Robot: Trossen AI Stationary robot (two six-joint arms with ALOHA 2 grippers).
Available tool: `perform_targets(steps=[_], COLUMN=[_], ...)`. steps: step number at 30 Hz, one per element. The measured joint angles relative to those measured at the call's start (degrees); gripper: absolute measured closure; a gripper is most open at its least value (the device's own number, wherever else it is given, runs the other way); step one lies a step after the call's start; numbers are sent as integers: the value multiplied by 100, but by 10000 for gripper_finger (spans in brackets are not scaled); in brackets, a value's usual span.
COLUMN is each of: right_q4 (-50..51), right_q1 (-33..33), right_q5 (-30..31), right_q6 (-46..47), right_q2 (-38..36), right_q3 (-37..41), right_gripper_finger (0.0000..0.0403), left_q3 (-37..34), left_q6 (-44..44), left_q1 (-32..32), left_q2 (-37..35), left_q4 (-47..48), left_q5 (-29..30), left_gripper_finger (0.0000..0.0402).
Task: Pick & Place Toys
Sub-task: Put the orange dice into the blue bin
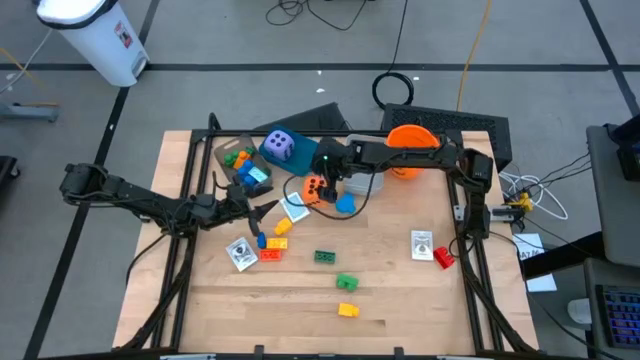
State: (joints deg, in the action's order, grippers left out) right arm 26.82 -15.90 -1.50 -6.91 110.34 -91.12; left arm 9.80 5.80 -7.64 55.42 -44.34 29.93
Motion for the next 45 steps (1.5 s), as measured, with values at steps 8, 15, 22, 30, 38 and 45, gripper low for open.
perform_targets(steps=[8, 15, 22, 30, 38, 45], right_q4=[906, 1397, 1547, 2018, 1893, 2062], right_q1=[-41, -58, -63, -90, -17, -21], right_q5=[-20, -10, -20, -16, -178, -143], right_q6=[218, 145, 122, 165, -6, -26], right_q2=[0, 170, 400, 488, 520, 514], right_q3=[-925, -1351, -1557, -1551, -1544, -2268], right_gripper_finger=[3, 3, 3, 3, 3, 3], left_q3=[0, 0, 0, 0, 0, 0], left_q6=[2, 0, 1, 0, 0, 0], left_q1=[0, 0, 1, 0, 1, 2], left_q2=[0, 0, 2, 2, 2, 2], left_q4=[0, 0, 1, 0, 0, 2], left_q5=[0, 0, 0, 0, 0, 0], left_gripper_finger=[186, 186, 186, 186, 186, 185])
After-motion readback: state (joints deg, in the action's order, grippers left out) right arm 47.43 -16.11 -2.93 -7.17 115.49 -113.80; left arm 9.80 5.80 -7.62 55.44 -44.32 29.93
